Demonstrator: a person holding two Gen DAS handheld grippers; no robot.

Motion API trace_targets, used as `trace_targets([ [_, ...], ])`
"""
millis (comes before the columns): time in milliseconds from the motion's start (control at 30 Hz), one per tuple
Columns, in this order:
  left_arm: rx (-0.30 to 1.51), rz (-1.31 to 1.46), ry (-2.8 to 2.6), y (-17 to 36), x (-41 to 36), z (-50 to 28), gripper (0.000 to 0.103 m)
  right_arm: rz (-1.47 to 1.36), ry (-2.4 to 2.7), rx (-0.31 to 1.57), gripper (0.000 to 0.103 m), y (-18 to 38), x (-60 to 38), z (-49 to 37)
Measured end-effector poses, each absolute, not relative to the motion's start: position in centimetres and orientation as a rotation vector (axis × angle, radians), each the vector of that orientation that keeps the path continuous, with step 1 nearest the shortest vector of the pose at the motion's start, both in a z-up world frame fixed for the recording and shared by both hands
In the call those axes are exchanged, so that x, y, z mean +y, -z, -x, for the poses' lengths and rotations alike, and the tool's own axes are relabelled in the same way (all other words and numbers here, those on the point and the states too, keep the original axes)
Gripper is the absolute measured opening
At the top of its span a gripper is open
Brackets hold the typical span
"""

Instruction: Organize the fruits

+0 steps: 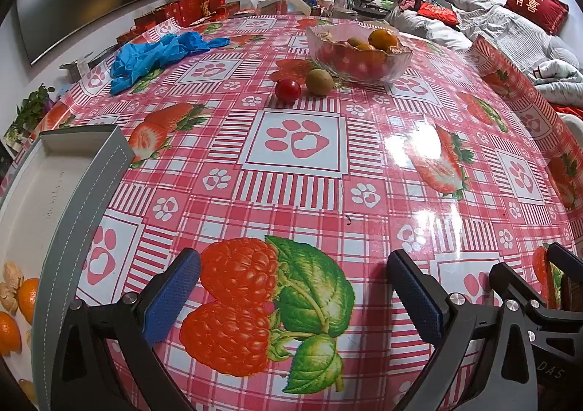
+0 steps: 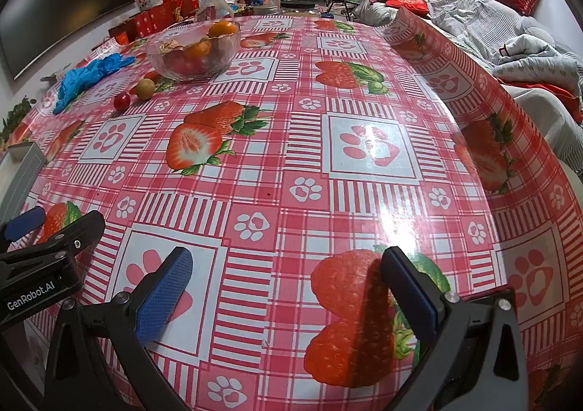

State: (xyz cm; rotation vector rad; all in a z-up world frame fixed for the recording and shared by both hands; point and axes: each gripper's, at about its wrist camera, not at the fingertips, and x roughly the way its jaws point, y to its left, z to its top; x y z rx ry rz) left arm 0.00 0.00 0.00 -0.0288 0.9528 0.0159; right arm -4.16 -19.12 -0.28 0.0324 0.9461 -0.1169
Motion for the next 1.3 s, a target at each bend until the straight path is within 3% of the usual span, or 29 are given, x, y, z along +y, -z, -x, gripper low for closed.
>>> trace_targets([
  [1300, 0.953, 0.018, 0.006, -0.11, -0.28, 0.09, 0.102, -0.032, 0.117, 0.946, 0.103, 0.28, -19.09, 4.13],
])
